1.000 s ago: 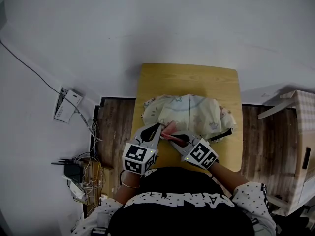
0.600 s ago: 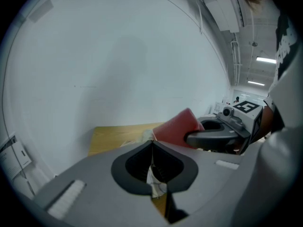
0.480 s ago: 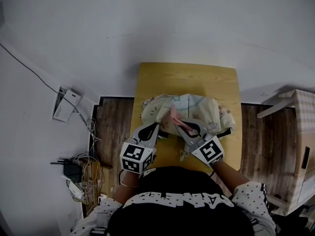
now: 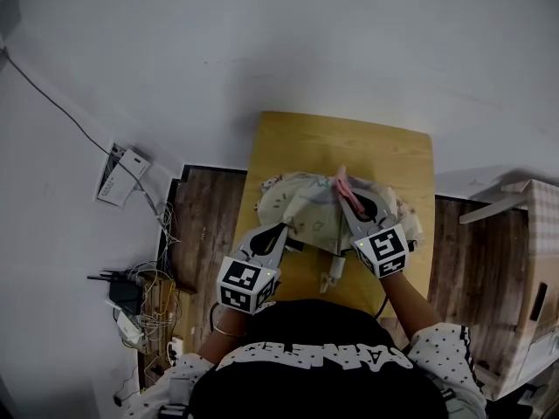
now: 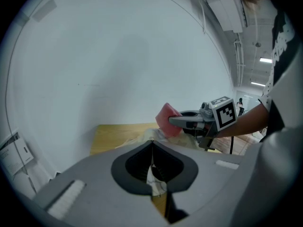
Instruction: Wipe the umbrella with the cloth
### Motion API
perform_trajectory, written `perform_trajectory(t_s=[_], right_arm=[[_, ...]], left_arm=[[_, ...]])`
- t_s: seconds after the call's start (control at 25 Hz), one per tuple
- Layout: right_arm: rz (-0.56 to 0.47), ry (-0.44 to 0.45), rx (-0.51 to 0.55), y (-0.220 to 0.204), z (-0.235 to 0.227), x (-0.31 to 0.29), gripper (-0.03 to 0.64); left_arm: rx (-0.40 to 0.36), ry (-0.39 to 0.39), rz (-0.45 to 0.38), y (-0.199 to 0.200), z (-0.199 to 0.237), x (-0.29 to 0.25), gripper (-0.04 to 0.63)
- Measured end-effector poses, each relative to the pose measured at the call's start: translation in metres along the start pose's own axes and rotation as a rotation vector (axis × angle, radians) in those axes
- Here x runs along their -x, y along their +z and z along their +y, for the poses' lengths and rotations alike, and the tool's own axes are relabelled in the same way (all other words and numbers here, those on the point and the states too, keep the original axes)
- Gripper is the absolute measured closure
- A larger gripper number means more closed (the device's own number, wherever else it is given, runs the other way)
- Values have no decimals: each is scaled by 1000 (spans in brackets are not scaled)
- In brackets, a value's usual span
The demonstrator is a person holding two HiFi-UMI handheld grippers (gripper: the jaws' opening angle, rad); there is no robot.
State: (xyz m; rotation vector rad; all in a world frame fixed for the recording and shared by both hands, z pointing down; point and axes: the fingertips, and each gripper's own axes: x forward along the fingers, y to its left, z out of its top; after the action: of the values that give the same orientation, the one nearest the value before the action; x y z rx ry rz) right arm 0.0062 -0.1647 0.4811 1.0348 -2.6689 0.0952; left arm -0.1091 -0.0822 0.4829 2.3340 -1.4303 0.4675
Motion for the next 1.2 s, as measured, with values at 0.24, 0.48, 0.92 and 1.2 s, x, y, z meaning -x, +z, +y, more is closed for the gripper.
perform_trajectory(t_s=[0.24,0.48,0.92,1.2], right_arm=[[89,-3,17,-21,-4,-12,583],[128,44,9,-33,7,-14,583],[191,124,23,-56,39,0,583],[232,181,17,-73,66,12,583]], left_arm=[[10,12,1,1,7,-2,593],[18,15,10,-2,9,-4,592],[0,6,3,3,7,-3,593],[-10,-3,5,2,6,-2,593]])
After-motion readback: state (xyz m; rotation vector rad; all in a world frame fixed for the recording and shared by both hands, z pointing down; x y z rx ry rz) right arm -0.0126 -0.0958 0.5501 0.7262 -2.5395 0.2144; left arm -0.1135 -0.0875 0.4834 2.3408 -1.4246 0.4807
